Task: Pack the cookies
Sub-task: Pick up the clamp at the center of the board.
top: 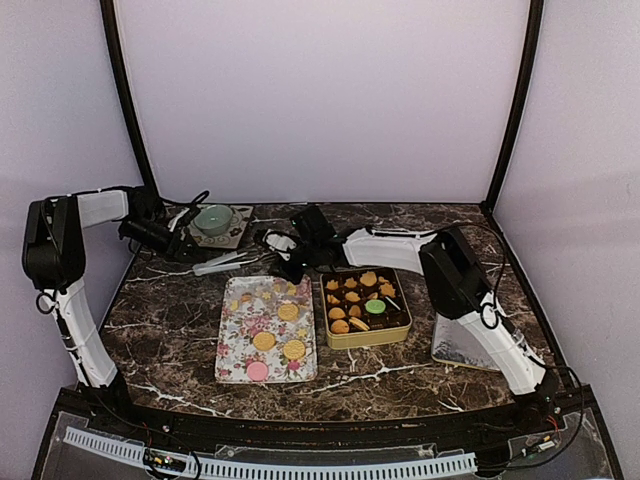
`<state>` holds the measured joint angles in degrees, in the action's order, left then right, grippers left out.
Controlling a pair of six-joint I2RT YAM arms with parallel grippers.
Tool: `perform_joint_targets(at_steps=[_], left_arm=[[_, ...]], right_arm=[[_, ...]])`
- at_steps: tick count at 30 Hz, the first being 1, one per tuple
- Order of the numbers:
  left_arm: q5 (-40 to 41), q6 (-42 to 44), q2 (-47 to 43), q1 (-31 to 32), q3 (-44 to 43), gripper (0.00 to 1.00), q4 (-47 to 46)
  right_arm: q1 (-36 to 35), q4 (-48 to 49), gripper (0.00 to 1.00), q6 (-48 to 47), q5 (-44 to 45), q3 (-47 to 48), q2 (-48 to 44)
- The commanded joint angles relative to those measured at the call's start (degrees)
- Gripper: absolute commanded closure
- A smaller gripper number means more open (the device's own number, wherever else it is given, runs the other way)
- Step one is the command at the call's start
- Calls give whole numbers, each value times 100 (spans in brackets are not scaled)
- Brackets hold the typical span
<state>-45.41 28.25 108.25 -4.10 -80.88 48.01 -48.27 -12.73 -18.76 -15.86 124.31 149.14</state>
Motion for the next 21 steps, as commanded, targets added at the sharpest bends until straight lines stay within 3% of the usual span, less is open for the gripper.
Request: perform_joint_targets(at_steps=[1,4,8,12,21], left_arm=[[402,285,332,444,-833,31,-157],[595,726,729,683,-1327,32,275],[886,1122,1061,937,-1494,39,387],[1093,1199,1167,1061,-1487,45,182],[1541,1347,1496,1192,-1670,62,-106]], right_arm=[[-27,805,70,594,-101,-997,-1219],[6,1647,59,1091,-170,-2039,-2089],[139,2940,53,2028,-101,-3387,-3227],[198,4071,52,2766,-138,-4429,-3986],[172,4852,57,3619,-286,-5519,-4674]])
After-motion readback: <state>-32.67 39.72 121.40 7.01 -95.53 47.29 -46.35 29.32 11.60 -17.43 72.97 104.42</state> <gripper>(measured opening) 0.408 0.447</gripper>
